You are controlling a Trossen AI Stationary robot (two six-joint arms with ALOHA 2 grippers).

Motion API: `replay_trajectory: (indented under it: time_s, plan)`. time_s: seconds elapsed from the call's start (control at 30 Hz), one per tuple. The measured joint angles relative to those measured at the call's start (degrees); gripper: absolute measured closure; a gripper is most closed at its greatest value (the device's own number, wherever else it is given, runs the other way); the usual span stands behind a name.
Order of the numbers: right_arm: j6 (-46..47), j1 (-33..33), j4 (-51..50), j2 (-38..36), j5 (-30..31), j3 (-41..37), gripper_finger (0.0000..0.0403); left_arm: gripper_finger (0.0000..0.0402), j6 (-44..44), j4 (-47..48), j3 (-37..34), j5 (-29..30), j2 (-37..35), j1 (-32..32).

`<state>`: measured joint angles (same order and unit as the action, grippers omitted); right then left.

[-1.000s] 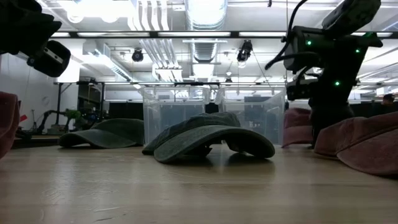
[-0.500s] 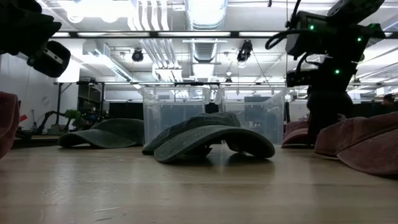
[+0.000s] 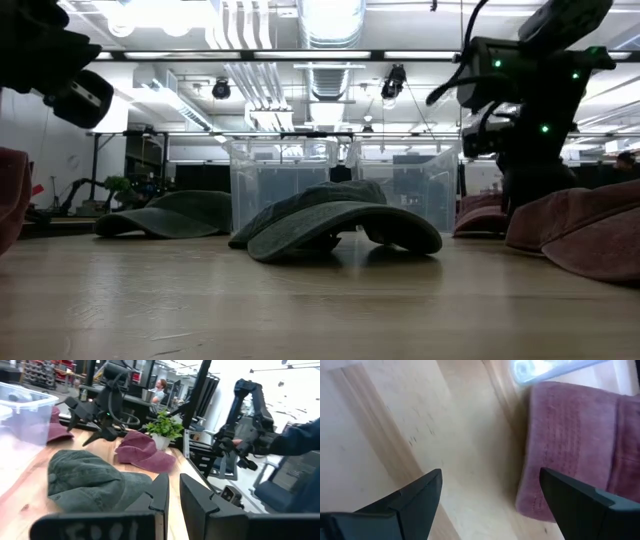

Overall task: Pick & Place hat
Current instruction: Put the top red cap into the right transparent bin

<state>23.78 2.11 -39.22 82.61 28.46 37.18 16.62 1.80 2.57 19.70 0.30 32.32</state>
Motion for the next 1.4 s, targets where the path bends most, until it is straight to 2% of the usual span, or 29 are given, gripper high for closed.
replay_trajectory:
  time_s: [0.1,0.37,0.5,0.73,0.97,1.4]
  plan:
    - [-0.7,0.0,0.2,2.8,0.8,0.4,0.0074,0.0362,0.0,0.0,0.0,1.0,0.1,0.0]
    - [-1.4,0.1,-1.7,8.3,7.8,3.7,0.0074,0.0362,1.3,0.0,0.0,1.3,0.7,0.0]
    - [-1.5,-0.1,-2.4,8.2,10.7,4.3,0.0074,0.0362,2.4,0.0,0.0,1.3,0.7,0.0]
    - [-1.3,-0.1,-3.0,7.6,11.4,3.8,0.0074,0.0362,2.5,0.2,0.0,1.3,0.7,0.0]
    - [3.1,-0.2,-7.1,7.5,17.6,3.2,0.0074,0.0362,2.6,0.2,0.0,1.2,0.7,0.0]
    - [5.2,-3.0,-6.5,7.6,18.2,-1.6,0.0074,0.0362,3.2,0.3,0.0,1.2,0.7,0.0]
